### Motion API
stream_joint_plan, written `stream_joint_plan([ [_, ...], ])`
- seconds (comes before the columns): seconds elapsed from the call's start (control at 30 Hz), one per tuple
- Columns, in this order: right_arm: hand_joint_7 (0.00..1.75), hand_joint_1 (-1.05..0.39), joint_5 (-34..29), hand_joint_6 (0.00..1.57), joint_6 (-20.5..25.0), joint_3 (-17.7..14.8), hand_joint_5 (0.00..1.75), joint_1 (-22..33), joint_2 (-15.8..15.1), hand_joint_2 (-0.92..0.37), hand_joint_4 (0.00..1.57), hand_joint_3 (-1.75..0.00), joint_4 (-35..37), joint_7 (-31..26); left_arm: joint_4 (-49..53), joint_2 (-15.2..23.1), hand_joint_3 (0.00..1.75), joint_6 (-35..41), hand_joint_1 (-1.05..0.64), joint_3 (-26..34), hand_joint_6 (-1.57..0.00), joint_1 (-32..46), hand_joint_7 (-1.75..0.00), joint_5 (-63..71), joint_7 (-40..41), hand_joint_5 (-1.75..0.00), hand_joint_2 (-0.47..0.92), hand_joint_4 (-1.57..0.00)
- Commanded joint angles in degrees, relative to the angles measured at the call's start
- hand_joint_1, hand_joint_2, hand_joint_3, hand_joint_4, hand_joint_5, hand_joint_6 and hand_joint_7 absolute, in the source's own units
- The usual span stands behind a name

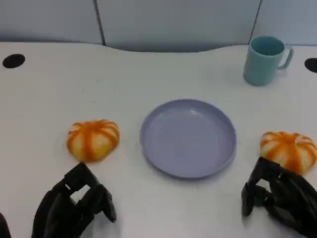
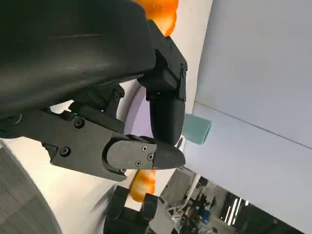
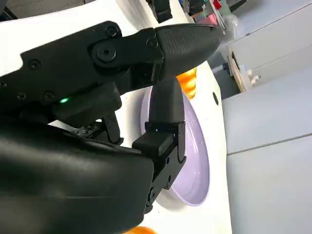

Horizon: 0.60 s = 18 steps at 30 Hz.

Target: Grasp the bread from the table and place it into the plate.

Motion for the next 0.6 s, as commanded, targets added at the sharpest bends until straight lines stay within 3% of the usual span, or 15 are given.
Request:
stream_joint_plan([
  [0.03, 1.50, -0.49, -0.6, 0.56, 0.1, -0.1, 1.75, 0.7, -0.6, -0.92, 0.64, -0.25, 0.6, -0.3, 0.1, 1.3, 0.28, -0.3, -0.52, 0.5, -0.52, -0.1, -1.75, 0.2, -0.1, -1.75, 0.92, -0.80],
  [0.17, 1.50, -0.49, -0.4, 0.57, 0.7, -0.1, 1.75, 0.8, -0.4, -0.92, 0.65, -0.24, 0.3, -0.3, 0.3, 1.7, 0.29, -3.0, -0.52, 0.2, -0.52, -0.1, -1.75, 3.2, 1.5, -1.75, 0.92, -0.79],
  [0.27, 1.50, -0.49, -0.3, 0.57, 0.2, 0.0, 1.75, 0.5, 0.0, -0.92, 0.66, -0.23, 0.6, -0.1, 0.6, 2.3, 0.29, -7.5, -0.57, -0.4, -0.49, -0.1, -1.67, 7.5, 3.2, -1.75, 0.92, -0.70],
  [0.33, 1.51, -0.49, -0.6, 0.56, -0.9, 0.1, 1.75, 0.3, 0.0, -0.92, 0.66, -0.25, 1.3, 0.1, 0.5, 2.4, 0.25, -10.8, -0.58, -0.8, -0.51, -0.2, -1.45, 9.8, 4.4, -1.74, 0.92, -0.57],
  [0.4, 1.51, -0.49, -0.8, 0.56, -1.0, 0.2, 1.75, 0.0, -0.1, -0.92, 0.66, -0.26, 1.7, -0.1, 0.1, 3.2, 0.26, -15.7, -0.56, -1.5, -0.50, -0.5, -1.27, 13.5, 5.9, -1.60, 0.92, -0.50],
  [0.5, 1.51, -0.49, -1.0, 0.57, -0.7, 0.3, 1.75, -0.1, -0.1, -0.92, 0.66, -0.26, 1.7, -0.5, -0.3, 4.5, 0.27, -19.5, -0.55, -2.3, -0.50, -0.9, -1.16, 17.4, 8.0, -1.50, 0.92, -0.47],
  [0.6, 1.50, -0.51, -1.1, 0.57, -1.1, 0.4, 1.75, 0.0, 0.1, -0.92, 0.65, -0.25, 1.8, -0.7, -4.7, 7.4, 0.22, -20.7, -0.53, -3.4, -0.55, -1.0, -0.44, 25.3, 12.9, -0.91, 0.92, -0.47],
])
